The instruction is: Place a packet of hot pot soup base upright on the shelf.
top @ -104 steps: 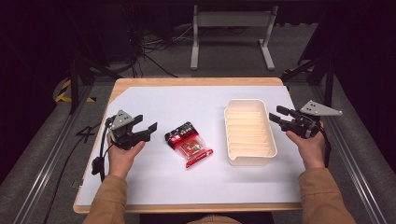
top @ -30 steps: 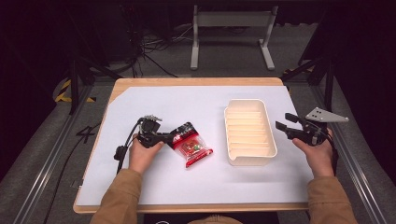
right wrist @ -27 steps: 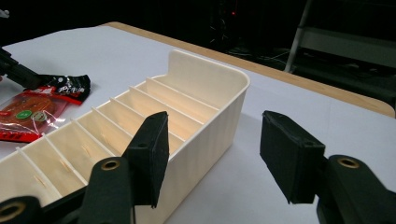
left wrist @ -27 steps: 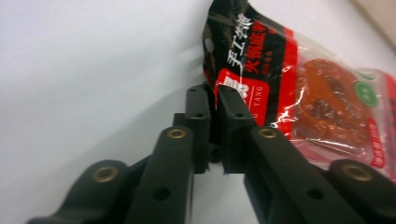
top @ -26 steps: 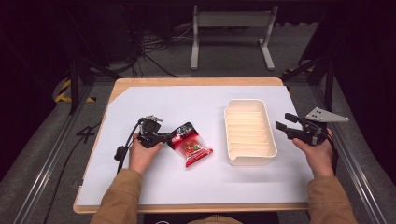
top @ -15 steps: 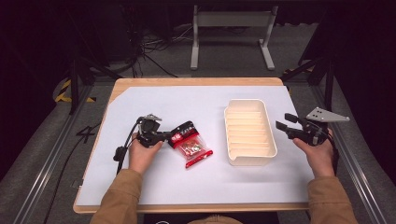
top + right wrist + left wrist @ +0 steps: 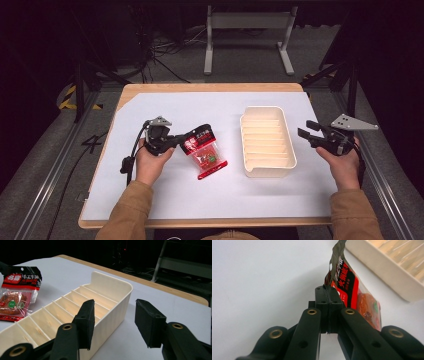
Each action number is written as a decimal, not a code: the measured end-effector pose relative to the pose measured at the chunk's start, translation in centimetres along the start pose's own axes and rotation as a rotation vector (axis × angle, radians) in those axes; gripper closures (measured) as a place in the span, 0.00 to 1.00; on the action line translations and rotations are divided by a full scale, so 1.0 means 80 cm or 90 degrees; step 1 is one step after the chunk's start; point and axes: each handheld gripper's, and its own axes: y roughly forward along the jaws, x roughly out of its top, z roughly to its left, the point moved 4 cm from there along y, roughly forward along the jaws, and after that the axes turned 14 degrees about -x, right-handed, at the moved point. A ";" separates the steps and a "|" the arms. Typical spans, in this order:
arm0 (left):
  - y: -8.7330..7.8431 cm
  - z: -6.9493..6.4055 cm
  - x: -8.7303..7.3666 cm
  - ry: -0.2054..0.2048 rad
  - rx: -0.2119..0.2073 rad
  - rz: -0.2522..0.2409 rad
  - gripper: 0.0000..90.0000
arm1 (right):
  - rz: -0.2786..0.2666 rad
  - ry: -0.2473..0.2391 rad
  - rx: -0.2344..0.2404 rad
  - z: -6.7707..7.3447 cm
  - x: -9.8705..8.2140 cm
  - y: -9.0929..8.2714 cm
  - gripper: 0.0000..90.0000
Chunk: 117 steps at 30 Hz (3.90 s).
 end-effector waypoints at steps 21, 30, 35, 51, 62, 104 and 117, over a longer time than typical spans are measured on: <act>-0.033 -0.071 0.032 0.108 -0.025 -0.023 1.00 | -0.006 -0.005 0.057 0.012 0.015 -0.008 0.62; -0.048 -0.090 0.040 0.140 -0.024 -0.025 1.00 | -0.005 -0.017 0.095 0.025 0.025 -0.012 0.65; -0.056 -0.106 0.045 0.157 -0.044 -0.028 1.00 | -0.004 -0.030 0.126 0.041 0.034 -0.016 0.66; -0.071 -0.167 0.055 0.222 -0.137 0.000 1.00 | -0.032 -0.064 0.276 0.103 0.067 -0.036 0.64; -0.065 -0.192 0.054 0.247 -0.180 0.015 1.00 | -0.034 -0.110 0.339 0.146 0.076 -0.044 0.60; -0.054 -0.209 0.052 0.274 -0.209 -0.006 0.98 | -0.035 -0.209 0.448 0.216 0.070 -0.031 0.98; -0.081 -0.195 0.057 0.259 -0.191 -0.060 0.76 | -0.020 -0.286 0.418 0.213 0.105 -0.034 0.99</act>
